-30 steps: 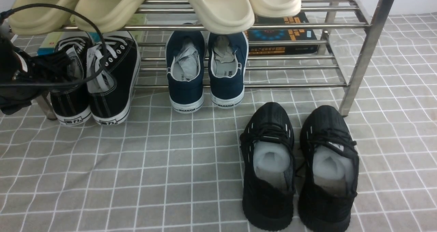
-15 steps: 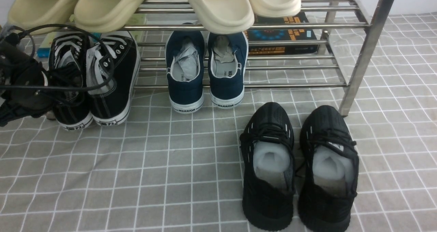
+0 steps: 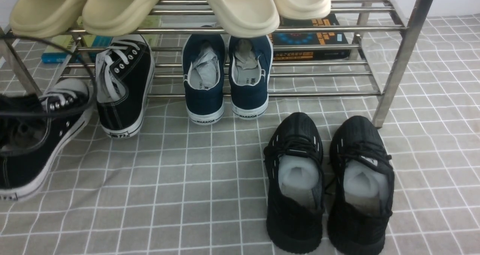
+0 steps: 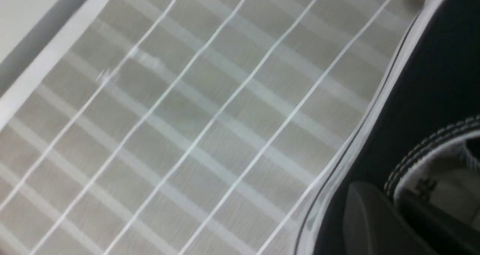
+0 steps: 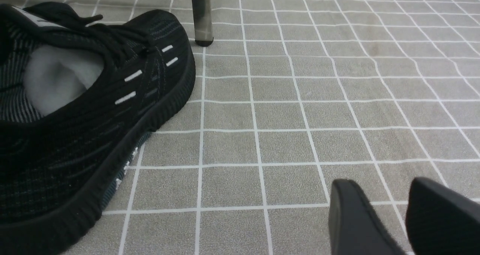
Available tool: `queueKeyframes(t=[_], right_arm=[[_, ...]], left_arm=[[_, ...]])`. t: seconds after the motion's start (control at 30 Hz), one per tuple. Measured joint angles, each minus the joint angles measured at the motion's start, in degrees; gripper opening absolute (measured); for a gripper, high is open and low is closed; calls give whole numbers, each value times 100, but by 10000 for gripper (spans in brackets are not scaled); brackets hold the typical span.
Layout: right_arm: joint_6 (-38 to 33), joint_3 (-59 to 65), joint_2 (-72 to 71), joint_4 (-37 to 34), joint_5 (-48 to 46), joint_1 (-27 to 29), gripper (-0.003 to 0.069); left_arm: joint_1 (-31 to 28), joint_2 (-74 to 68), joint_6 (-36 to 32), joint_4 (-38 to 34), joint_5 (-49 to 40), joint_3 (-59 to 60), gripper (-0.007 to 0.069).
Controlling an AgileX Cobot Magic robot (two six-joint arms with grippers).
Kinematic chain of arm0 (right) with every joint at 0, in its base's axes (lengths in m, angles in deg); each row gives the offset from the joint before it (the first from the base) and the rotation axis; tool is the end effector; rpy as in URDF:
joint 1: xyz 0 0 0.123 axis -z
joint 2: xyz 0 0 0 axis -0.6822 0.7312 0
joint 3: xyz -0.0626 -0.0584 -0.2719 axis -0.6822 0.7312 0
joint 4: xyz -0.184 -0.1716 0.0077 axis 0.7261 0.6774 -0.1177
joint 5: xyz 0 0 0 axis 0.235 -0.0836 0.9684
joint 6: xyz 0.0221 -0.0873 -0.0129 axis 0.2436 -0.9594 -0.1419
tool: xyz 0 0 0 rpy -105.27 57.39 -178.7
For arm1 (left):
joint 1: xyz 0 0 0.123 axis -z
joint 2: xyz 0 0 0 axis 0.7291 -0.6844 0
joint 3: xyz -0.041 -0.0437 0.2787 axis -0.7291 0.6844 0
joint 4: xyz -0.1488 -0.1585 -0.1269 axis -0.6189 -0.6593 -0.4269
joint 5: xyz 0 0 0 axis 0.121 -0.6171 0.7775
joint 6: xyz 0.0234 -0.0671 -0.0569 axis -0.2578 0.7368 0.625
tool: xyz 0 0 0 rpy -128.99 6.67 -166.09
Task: Take the shoes off the shelf with your hand from the grey coffee tablecloth.
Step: 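Set the held shoe down on the floor in front of the rack with the left gripper, then grasp the leftmost shoe on the bottom shelf of the shoe rack with the left gripper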
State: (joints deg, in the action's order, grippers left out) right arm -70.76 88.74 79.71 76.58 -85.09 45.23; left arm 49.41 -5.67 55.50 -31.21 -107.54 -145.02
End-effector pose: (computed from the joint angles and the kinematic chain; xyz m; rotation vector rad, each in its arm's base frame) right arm 0.0520 -0.0016 0.1742 0.0349 1.8751 -0.0215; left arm 0.2513 0.0233 0.2841 -0.8247 2.4730 0.3098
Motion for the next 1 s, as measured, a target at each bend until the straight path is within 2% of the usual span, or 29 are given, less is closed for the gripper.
queueKeyframes(t=[0.07,0.2,0.33,0.47,0.5,0.73,0.87,0.97,1.0], right_arm=[[0,0,0,0,0,0,237],[0,0,0,0,0,0,237],[0,0,0,0,0,0,237],[0,0,0,0,0,0,237],[0,0,0,0,0,0,237],[0,0,0,0,0,0,239],[0,0,0,0,0,0,239],[0,0,0,0,0,0,239],[0,0,0,0,0,0,239]], left_arm=[[0,68,7,-30,66,241,19],[0,114,507,-66,507,1047,18],[0,114,751,46,1054,1320,25],[0,120,771,126,1169,1354,69],[0,120,740,193,1201,1354,106],[0,188,-69,44,456,761,365],[64,165,-800,-983,627,-5,441],[145,38,-1188,-1445,1001,-214,448],[211,-126,-1432,-1814,1443,-358,450]])
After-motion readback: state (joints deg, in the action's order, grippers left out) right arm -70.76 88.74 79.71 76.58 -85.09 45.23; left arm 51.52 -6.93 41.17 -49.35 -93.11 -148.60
